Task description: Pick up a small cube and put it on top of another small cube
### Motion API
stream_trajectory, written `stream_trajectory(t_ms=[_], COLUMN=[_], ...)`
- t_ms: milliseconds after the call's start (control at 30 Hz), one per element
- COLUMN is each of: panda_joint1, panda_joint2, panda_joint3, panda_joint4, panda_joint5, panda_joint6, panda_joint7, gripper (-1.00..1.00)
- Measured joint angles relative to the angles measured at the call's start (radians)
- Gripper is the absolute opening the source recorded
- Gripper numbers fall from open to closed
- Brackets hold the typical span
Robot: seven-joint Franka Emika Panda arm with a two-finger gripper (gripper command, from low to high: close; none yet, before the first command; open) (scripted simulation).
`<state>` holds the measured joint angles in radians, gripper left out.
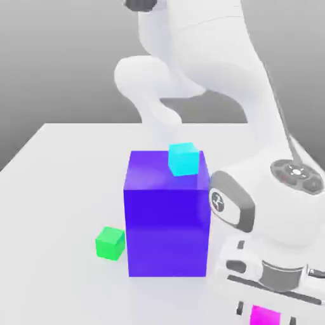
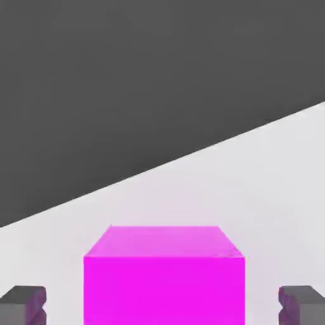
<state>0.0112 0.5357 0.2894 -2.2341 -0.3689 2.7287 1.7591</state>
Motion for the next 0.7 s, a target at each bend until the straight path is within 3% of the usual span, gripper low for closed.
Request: stream_trajectory(t_ms=[133,300,433,700], panda_joint1=[0.004,-0.036,0.004,0.052], panda_joint2=[0.007,-0.139,-0.193,-0.235], panda_joint3=[-0.004,0.078,0.048,-0.113], panda_joint4=[0.002,-0.026,-0.013,-0.003], panda_joint5=[-0.002,0.062,-0.121,-0.524], panda_joint6=[0.006,-0.079,0.011,0.19], panda_joint7=[0.003,-0.084,-0.162,-0.199], gripper=[-1.0,-1.0,-1.0,-1.0])
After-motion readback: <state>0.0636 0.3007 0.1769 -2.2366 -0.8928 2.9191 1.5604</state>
